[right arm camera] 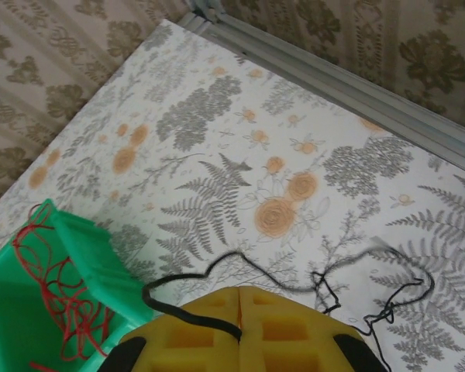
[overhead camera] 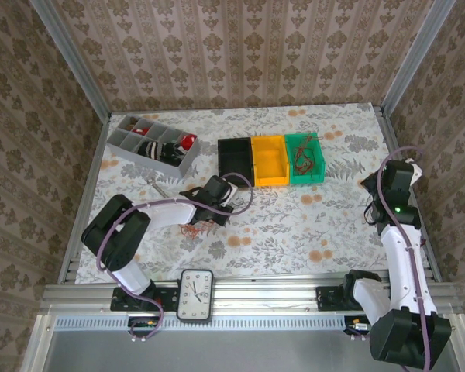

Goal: Untangle the cables

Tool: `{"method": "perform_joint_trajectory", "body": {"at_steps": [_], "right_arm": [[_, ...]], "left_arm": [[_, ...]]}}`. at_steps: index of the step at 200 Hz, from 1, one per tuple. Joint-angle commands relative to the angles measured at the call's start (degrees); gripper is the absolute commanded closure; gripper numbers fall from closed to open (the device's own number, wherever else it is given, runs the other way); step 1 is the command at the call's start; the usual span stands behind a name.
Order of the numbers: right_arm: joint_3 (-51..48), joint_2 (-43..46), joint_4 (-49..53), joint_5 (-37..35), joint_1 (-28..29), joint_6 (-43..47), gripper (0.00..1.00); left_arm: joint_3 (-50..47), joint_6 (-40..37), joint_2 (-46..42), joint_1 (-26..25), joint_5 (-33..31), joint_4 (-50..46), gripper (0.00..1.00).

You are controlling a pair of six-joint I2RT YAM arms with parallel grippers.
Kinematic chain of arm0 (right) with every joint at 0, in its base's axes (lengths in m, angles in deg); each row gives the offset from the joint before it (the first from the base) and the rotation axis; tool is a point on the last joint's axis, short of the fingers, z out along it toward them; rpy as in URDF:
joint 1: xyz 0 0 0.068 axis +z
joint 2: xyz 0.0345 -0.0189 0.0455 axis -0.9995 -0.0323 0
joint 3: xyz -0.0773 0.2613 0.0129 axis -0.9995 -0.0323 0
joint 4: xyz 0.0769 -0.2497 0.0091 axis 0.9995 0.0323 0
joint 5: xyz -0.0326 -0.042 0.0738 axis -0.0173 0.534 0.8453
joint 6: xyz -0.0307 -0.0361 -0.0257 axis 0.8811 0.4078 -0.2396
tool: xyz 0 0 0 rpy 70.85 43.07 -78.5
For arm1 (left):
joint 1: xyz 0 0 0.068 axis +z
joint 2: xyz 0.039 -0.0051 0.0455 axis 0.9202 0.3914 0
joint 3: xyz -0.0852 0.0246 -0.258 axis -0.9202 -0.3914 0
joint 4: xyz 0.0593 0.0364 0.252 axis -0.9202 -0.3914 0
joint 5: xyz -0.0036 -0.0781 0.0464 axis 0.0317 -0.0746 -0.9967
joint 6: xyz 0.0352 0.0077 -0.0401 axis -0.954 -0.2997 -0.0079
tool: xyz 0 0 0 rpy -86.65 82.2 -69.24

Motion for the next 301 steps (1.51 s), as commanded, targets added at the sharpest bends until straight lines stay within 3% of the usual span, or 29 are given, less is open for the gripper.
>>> {"method": "perform_joint_trajectory", "body": {"at_steps": [1,43,113,157,237,251,301], "right_arm": [[5.7,1.9,0.6,1.2,5.0,4.2,0.97],[15.9,-0.7,-3.5,5.5,15.3,6.4,0.96],[32.6,-28.0,-14.3,17.1,25.4,6.2,0.95],[39.4,-42.5,-12.1,15.3,28.5,8.3,0.95],[41.1,-53.7,-6.9,14.0,29.9,9.3,0.94],[41.8,-55.7,-4.8,14.4,30.0,9.1,0.9],[44.0,-57.4,-0.9,14.9,30.0,9.8,0.63]], "left_arm": [[1.5,1.4,1.1,-0.2,1.7,2.6,1.0],[0.8,2.8,1.4,0.3,2.2,7.2,1.0],[-2.7,4.3,-0.4,1.3,2.0,10.5,1.0],[-3.5,4.4,-0.7,1.6,2.2,10.9,1.0],[-3.4,4.5,-0.3,2.0,2.5,11.0,1.0],[-2.9,4.5,-0.3,1.9,2.7,10.7,1.0],[-1.8,4.2,-0.9,1.9,3.2,9.1,1.0]]}}
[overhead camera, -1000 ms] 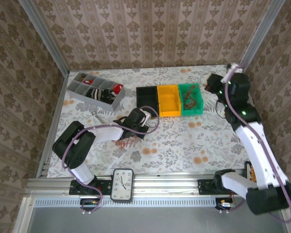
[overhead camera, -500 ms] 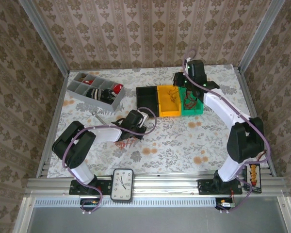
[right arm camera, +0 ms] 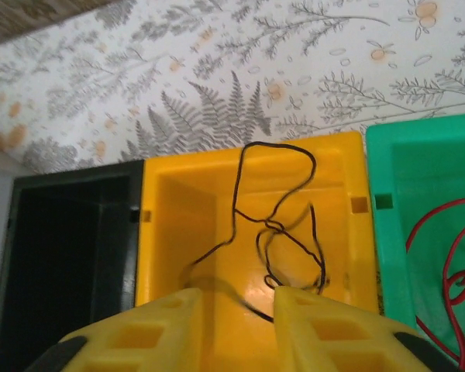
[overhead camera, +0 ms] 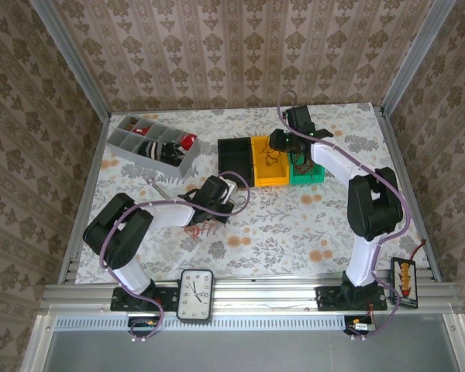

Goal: Untangle the cables

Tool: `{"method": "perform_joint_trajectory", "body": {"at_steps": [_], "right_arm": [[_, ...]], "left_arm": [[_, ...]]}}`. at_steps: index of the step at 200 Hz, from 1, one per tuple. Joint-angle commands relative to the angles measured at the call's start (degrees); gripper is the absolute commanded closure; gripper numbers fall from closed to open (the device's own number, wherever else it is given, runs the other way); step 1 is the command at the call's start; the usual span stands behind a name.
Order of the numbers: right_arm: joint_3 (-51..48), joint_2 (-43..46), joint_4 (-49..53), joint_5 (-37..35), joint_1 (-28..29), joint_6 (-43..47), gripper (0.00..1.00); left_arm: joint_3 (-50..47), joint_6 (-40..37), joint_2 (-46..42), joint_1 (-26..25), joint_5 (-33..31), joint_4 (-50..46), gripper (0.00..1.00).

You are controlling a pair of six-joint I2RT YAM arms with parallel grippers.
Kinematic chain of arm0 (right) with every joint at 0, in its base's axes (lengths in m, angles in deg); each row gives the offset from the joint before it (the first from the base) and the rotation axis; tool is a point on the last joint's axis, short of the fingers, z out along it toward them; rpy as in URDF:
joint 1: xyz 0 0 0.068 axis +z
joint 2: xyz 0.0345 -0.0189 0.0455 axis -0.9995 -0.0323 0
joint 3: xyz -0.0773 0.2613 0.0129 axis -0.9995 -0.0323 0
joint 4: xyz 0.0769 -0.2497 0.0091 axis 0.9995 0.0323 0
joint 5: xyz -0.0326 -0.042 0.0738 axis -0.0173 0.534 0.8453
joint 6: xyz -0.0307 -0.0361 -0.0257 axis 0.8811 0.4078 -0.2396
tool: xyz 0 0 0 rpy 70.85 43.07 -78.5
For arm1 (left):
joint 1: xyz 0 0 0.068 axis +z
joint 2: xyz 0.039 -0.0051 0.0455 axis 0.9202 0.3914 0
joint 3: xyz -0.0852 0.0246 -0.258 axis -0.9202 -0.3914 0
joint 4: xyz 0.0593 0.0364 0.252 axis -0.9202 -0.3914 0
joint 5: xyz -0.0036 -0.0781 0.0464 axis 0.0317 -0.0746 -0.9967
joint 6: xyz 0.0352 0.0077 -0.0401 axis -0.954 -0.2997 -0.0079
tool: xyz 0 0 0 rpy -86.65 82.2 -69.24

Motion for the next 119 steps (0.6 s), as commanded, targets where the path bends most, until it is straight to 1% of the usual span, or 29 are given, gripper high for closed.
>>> {"method": "perform_joint_trajectory", "body": {"at_steps": [1,23,38,60,84,109,119], "right_arm": [[2.7,0.2,3.5,0.0,0.2,0.9,0.62],[1.5,2.4,2.5,-0.5,0.1,1.5,0.56],[-0.2,4.9,1.6,-1.0,0.2,2.1,0.56],[-6.1,10.6,-1.9,0.2,0.3,2.6,0.56],[-14.5,17.2,-3.8,1.4,1.7,2.0,0.56],[-23.9,24.2,-4.5,-1.6,4.0,1.6,0.56],[-28.1,27.2,-5.4,-2.4,4.1,0.5,0.56]], "left_arm": [[1.4,0.9,-1.9,0.6,0.9,-1.1,1.0],[1.7,0.8,-2.0,0.6,1.1,-1.4,1.0],[2.0,0.7,-2.1,0.6,1.6,-1.7,1.0],[2.6,-0.2,-2.1,0.5,3.4,-2.0,1.0],[4.9,-3.4,-1.2,0.1,7.7,-3.1,1.0],[10.6,-6.6,2.0,-1.1,13.0,-5.1,1.0],[13.5,-7.6,3.5,-1.6,16.3,-5.9,1.0]]}}
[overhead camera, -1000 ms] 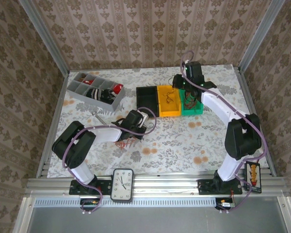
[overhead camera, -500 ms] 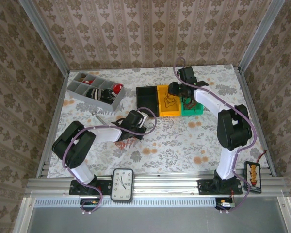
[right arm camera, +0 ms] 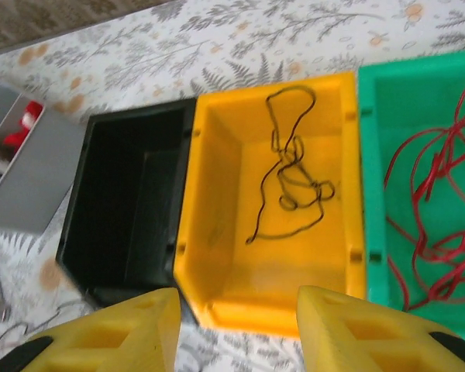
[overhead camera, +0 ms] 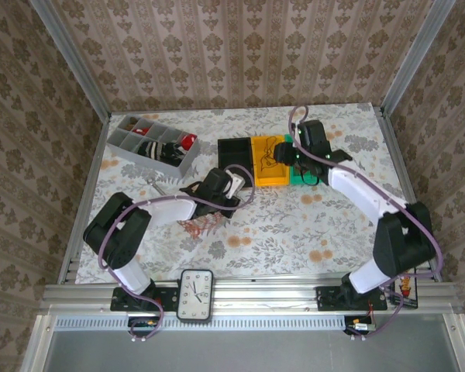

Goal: Untangle the cables

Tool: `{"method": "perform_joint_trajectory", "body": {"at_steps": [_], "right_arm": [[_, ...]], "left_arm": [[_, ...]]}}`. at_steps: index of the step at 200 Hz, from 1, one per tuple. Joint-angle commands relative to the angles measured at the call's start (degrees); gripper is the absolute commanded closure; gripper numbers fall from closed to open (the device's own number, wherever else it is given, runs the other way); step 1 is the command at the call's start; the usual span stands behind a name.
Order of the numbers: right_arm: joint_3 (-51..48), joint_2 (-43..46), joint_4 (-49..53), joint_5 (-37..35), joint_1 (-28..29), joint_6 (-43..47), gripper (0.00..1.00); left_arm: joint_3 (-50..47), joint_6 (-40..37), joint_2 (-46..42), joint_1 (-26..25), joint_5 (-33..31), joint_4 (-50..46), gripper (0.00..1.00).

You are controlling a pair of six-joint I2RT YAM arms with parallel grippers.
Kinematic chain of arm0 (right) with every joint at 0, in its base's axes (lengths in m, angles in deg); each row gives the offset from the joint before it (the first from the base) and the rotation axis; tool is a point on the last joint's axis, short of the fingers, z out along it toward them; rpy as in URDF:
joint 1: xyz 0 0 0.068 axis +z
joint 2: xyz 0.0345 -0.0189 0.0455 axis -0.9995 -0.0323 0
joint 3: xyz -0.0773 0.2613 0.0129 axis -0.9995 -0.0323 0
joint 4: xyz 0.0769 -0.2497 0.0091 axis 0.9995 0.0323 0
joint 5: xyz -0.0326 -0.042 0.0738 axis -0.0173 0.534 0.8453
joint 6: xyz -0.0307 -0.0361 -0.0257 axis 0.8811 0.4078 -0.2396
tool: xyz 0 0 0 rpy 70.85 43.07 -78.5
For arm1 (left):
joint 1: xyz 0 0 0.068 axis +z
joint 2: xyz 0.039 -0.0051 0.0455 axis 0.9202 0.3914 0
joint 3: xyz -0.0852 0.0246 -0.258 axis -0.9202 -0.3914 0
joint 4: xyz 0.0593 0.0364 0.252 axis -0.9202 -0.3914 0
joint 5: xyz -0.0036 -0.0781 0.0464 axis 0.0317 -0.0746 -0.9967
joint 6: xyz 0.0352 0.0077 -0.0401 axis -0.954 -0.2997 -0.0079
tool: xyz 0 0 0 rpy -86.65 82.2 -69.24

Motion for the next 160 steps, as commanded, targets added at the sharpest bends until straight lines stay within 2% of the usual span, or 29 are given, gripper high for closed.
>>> {"method": "perform_joint_trajectory", "body": {"at_steps": [1,15,19,33,41,50,68,89,120,160], "right_arm": [[-8.3,5.4,-1.4,-2.2,1.3,-0.9,0.56],[-13.1,9.9,-2.6,-3.0,1.3,-1.2,0.56],[-14.1,11.0,-2.8,-3.1,1.3,-1.1,0.56],[-17.5,13.4,-3.4,-2.3,1.3,-0.5,0.56],[-18.9,14.5,-3.4,-1.0,1.4,0.0,0.56],[-20.2,15.1,-3.8,0.6,1.5,0.7,0.56],[-21.7,15.7,-4.4,3.5,2.2,2.0,0.55],[-21.7,14.4,-5.1,6.7,3.7,3.4,0.55],[-18.4,9.1,-4.3,8.3,7.6,6.5,0.55],[-12.9,-0.8,-5.7,7.1,10.6,6.3,0.55]], "left_arm": [[6.7,-4.4,3.0,-1.2,8.7,-2.2,1.0],[10.8,-7.5,4.5,-2.3,11.0,-4.9,0.99],[11.9,-8.1,4.7,-2.7,11.5,-5.7,0.93],[13.6,-9.1,4.7,-2.7,14.4,-7.8,0.49],[13.4,-8.6,4.0,-2.2,14.2,-8.2,0.38],[12.0,-7.1,2.5,-1.3,13.6,-7.8,0.3],[6.2,-2.7,-1.9,2.5,14.1,-4.3,0.25],[0.1,0.2,-6.7,6.5,14.0,-3.5,0.25],[-4.1,-0.9,-11.0,7.8,9.9,-7.3,0.26],[-6.7,-0.3,-11.7,8.2,6.0,-8.3,0.28]]}}
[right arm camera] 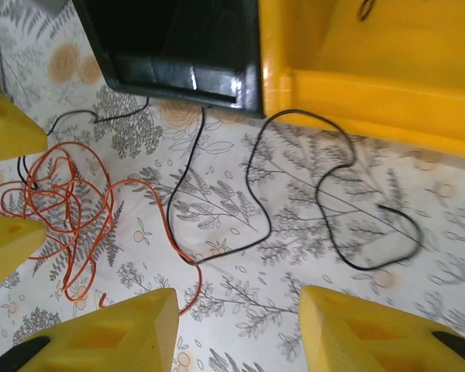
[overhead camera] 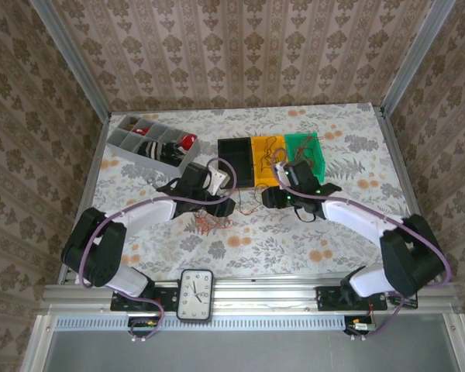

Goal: Untangle the cables

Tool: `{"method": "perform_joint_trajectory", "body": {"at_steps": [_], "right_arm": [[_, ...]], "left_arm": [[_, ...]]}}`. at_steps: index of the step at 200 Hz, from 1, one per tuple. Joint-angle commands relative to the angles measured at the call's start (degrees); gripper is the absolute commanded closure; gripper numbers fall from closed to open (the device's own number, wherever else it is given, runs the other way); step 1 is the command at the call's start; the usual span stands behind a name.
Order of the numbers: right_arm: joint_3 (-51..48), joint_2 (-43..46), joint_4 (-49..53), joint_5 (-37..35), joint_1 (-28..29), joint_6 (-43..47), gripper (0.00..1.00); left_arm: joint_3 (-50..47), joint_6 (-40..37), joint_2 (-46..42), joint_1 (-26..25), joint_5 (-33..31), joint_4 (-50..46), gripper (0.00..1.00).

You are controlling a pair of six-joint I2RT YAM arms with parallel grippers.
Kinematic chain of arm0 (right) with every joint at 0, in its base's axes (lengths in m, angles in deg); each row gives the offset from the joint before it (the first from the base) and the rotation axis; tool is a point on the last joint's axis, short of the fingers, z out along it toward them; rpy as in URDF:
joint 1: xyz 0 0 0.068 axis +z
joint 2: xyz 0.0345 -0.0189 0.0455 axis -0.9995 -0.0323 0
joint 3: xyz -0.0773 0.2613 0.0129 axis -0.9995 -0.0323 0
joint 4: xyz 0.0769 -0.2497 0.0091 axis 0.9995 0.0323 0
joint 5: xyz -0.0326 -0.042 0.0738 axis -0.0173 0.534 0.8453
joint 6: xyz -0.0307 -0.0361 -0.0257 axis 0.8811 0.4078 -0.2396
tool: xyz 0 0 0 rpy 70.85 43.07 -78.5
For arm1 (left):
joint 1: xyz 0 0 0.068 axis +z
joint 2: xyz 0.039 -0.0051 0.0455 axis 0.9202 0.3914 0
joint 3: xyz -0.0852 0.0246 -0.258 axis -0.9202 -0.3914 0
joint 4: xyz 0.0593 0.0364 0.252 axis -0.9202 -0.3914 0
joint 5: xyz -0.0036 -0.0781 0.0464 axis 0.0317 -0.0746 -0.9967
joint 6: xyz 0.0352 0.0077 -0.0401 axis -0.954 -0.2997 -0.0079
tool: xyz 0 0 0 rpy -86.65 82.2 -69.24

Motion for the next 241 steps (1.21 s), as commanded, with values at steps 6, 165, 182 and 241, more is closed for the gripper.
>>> {"method": "perform_joint_trajectory", "body": {"at_steps": [6,165,182,241], "right_arm": [[5.2,-6.0,-1.8,0.7,1.4,1.6,0.55],[23.8,-31.0,11.0,-8.2,5.6,6.2,0.6],[22.6,-29.2,10.3,-7.7,5.9,7.0,0.6],[14.9,-18.6,7.9,-1.2,5.9,8.6,0.58]], "left_arm": [[-1.6,1.2,-0.5,0.2,-3.9,-1.9,0.29],[2.5,2.1,10.2,-5.6,-12.5,-8.2,0.52],[2.2,2.1,10.6,-5.6,-12.7,-7.8,0.67],[2.2,2.9,12.1,-5.6,-11.1,-6.7,1.0]]}}
